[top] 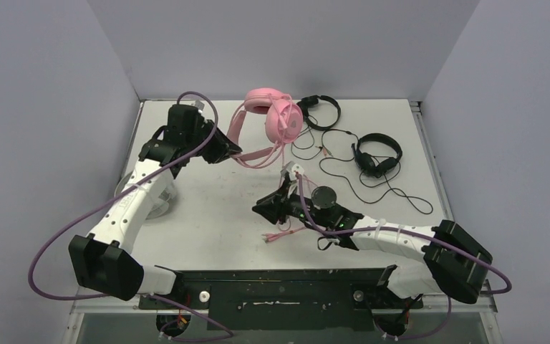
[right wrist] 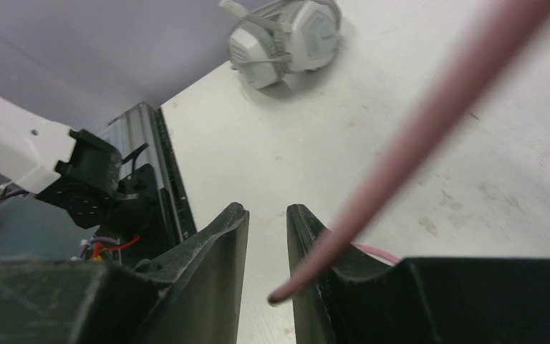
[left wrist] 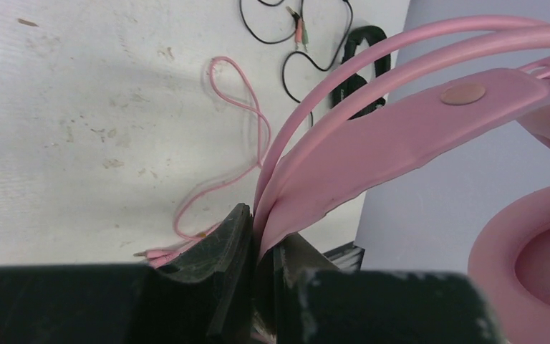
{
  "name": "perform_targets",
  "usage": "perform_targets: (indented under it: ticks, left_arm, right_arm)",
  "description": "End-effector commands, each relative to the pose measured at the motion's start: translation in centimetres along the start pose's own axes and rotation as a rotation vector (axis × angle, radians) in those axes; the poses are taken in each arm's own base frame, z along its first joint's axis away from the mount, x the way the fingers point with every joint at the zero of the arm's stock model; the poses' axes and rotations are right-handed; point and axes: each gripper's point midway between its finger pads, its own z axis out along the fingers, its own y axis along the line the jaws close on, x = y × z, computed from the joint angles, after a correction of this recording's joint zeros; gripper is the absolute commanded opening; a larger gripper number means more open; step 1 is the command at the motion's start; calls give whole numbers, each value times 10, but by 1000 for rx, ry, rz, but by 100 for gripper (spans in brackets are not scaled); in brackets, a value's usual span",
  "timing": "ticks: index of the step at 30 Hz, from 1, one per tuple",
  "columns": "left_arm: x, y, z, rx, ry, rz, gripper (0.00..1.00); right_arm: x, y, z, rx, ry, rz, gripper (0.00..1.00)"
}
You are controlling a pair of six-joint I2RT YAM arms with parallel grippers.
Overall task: Wrap the headphones
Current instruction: Wrap the headphones cable around the headphones.
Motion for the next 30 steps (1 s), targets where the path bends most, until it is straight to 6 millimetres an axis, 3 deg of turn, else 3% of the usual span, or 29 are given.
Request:
perform_targets:
  ticks: [1,5,12,22,26,30]
  left_arm:
    - [-3,-81,-37,313,43,67,0]
    - [20,-95,-48,431,161,75,0]
    - [39,-108,-71,555,236,134,0]
    - [77,-122,-96,716,397,264,0]
    - [87,-121,-106,785,446,316,0]
    - [99,-106,-105,752,467,409,0]
  right_arm:
    - [-40,-19,-28,9,-163,41,28]
    - [-47,-31,-42,35,-180,19,25]
    - [-52,-50,-61,72,-203,12,21]
    - [-50,-66,-78,-59,-131,14,23]
    - [-51,-75,-81,-39,-133,21,15]
    - [-60,-83,-83,-39,-141,34,6]
